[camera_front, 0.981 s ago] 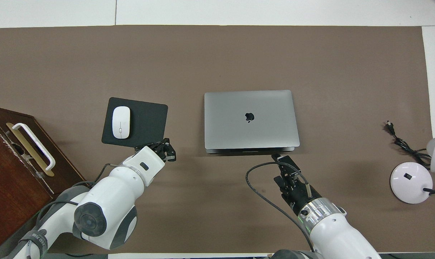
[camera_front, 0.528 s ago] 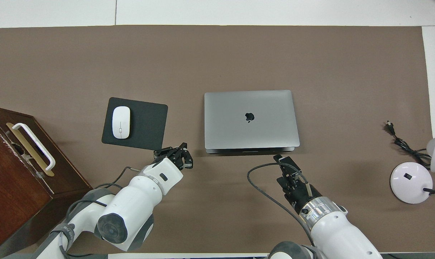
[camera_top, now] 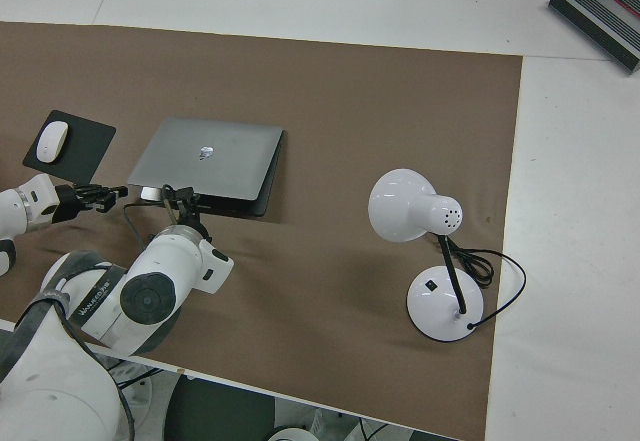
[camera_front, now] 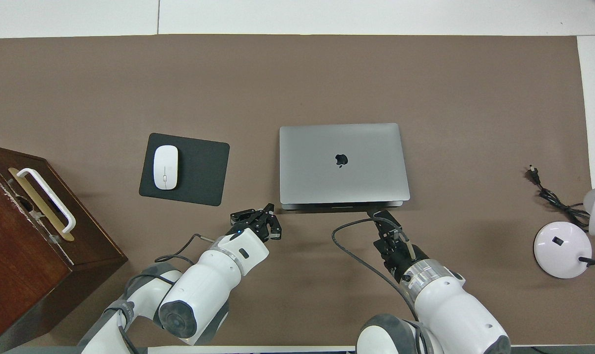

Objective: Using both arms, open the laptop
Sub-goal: 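Bring both grippers to the front edge of the silver laptop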

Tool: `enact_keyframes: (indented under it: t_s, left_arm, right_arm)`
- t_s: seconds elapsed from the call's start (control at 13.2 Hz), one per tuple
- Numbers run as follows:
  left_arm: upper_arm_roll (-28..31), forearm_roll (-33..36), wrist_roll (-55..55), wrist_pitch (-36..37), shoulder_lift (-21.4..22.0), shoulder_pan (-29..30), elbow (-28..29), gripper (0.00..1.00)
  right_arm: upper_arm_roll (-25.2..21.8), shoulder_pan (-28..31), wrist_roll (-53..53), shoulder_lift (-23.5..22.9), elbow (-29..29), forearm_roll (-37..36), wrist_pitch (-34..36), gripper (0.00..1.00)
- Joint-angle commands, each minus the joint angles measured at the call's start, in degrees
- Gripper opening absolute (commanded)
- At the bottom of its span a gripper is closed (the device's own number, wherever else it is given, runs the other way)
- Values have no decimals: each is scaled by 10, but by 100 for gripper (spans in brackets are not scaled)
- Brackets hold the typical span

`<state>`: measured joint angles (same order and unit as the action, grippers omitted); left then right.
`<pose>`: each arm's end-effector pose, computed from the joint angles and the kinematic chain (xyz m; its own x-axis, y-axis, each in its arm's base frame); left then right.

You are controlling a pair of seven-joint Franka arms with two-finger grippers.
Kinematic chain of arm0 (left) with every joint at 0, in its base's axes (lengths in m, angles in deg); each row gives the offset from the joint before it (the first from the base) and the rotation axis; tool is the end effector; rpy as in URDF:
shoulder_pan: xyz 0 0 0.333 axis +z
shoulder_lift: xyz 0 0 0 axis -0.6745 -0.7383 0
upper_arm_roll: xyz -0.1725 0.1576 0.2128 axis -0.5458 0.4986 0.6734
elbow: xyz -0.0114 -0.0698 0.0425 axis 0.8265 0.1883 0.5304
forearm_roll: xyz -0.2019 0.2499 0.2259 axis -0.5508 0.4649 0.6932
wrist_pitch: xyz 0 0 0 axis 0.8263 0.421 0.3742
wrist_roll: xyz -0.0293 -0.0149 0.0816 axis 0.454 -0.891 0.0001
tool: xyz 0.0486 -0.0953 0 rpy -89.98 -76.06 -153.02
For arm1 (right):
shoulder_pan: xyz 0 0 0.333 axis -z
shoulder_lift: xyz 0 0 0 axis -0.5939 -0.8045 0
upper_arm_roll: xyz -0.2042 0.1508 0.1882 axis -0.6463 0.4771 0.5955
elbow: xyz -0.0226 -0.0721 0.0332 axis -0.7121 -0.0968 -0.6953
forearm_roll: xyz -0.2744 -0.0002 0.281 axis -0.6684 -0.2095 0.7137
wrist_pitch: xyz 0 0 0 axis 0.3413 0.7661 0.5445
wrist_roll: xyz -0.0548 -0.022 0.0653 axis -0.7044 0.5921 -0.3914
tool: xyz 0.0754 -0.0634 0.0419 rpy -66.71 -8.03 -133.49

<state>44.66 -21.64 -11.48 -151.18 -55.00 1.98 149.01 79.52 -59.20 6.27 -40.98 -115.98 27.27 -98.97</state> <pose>0.3627 -0.3070 0.2852 0.7856 -0.1365 0.6035 -0.3517 -0.9010 0.2540 0.3479 0.1870 0.3339 0.3664 -0.9261 -0.0901 -0.7604 -0.2422 -0.6027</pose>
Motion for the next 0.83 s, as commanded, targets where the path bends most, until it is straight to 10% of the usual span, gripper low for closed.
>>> enact_keyframes:
  t_s: [0.0,0.75]
  left_arm:
    - [11,-9,2,-12,-14,-25,-13,0]
    - [11,-8,8,-12,-67,-39,-69,0]
  right_arm:
    - [0,15,36,-30,30,19,-10,99]
    - [0,48,76,-82,79,18,-10,99]
